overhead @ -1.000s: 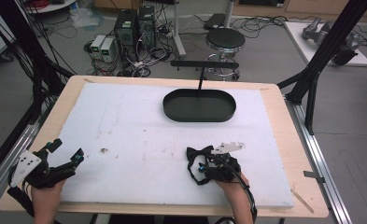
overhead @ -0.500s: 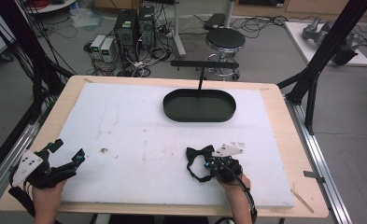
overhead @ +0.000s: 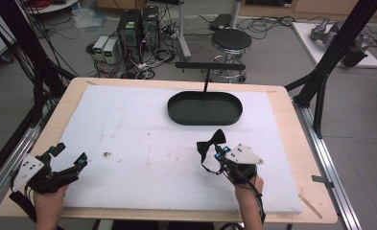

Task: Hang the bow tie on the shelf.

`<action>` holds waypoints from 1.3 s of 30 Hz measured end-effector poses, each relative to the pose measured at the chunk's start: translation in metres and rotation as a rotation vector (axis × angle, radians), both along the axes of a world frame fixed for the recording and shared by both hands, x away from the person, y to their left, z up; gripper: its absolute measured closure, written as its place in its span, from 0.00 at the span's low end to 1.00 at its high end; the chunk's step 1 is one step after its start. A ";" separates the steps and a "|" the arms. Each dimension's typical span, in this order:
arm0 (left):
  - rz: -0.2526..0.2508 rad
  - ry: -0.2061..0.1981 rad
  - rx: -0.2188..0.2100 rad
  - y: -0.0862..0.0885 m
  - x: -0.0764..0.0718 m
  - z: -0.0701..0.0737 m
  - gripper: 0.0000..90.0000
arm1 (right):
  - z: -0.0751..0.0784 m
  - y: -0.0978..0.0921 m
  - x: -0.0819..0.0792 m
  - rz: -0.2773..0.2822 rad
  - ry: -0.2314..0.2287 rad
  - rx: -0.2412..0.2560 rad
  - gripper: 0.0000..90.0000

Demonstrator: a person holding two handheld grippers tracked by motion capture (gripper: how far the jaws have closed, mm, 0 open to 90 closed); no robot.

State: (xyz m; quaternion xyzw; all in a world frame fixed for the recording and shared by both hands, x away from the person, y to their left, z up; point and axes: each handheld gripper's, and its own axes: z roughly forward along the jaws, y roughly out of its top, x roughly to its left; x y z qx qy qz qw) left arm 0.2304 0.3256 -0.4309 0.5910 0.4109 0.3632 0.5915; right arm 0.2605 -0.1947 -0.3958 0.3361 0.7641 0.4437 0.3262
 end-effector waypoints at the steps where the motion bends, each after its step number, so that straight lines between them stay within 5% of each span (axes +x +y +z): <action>1: -0.001 -0.001 0.000 0.000 0.000 0.000 0.14 | 0.003 0.000 0.000 0.000 -0.023 0.000 0.97; 7: 0.000 -0.014 0.000 -0.002 -0.001 0.001 0.14 | 0.023 0.002 0.000 -0.032 -0.178 0.026 0.97; 15: 0.012 -0.039 -0.004 0.000 -0.003 0.006 0.14 | 0.045 0.001 0.012 -0.061 -0.305 0.124 0.97; 23: 0.022 -0.053 -0.013 0.004 -0.004 0.008 0.14 | 0.062 0.001 0.029 -0.059 -0.374 0.195 0.97; 28: 0.023 -0.061 -0.019 0.004 -0.003 0.010 0.14 | 0.071 0.005 0.041 -0.066 -0.444 0.189 0.97; 39: 0.018 -0.064 -0.014 0.003 -0.001 0.011 0.14 | 0.082 0.008 0.090 -0.083 -0.483 0.203 0.97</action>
